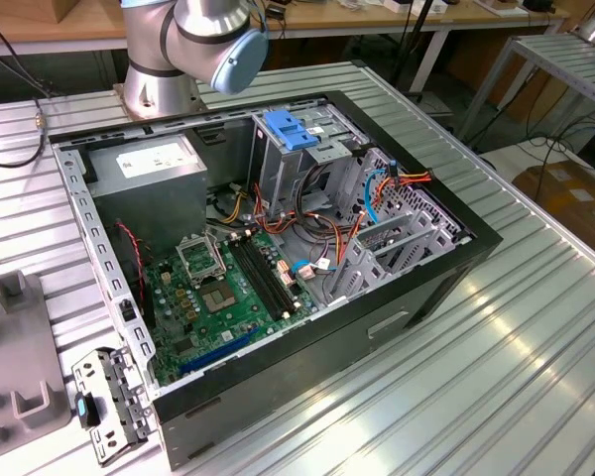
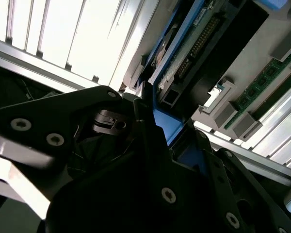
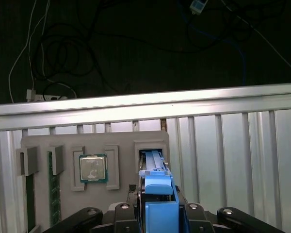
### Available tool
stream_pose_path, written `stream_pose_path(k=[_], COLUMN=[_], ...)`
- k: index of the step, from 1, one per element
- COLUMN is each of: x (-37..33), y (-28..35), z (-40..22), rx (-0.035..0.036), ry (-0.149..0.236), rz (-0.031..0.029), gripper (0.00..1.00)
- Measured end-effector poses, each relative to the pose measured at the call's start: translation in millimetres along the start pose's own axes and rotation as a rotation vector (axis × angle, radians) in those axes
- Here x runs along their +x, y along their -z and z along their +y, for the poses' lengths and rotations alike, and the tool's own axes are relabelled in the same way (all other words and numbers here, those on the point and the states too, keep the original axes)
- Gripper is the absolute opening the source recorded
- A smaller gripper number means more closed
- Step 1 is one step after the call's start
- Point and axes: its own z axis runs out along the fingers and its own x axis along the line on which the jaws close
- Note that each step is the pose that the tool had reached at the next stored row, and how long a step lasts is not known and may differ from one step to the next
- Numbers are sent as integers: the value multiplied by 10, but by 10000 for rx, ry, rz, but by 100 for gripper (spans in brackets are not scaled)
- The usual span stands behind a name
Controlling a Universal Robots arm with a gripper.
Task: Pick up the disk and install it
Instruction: 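Pick up the disk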
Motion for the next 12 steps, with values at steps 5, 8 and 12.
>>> stream_pose_path(k=[5,8,12], x=[0,0,0], y=[-3,-5,-7], z=[0,0,0], rx=[0,1,2], ry=[10,17,20], rz=[12,22,30], gripper=[37,37,37])
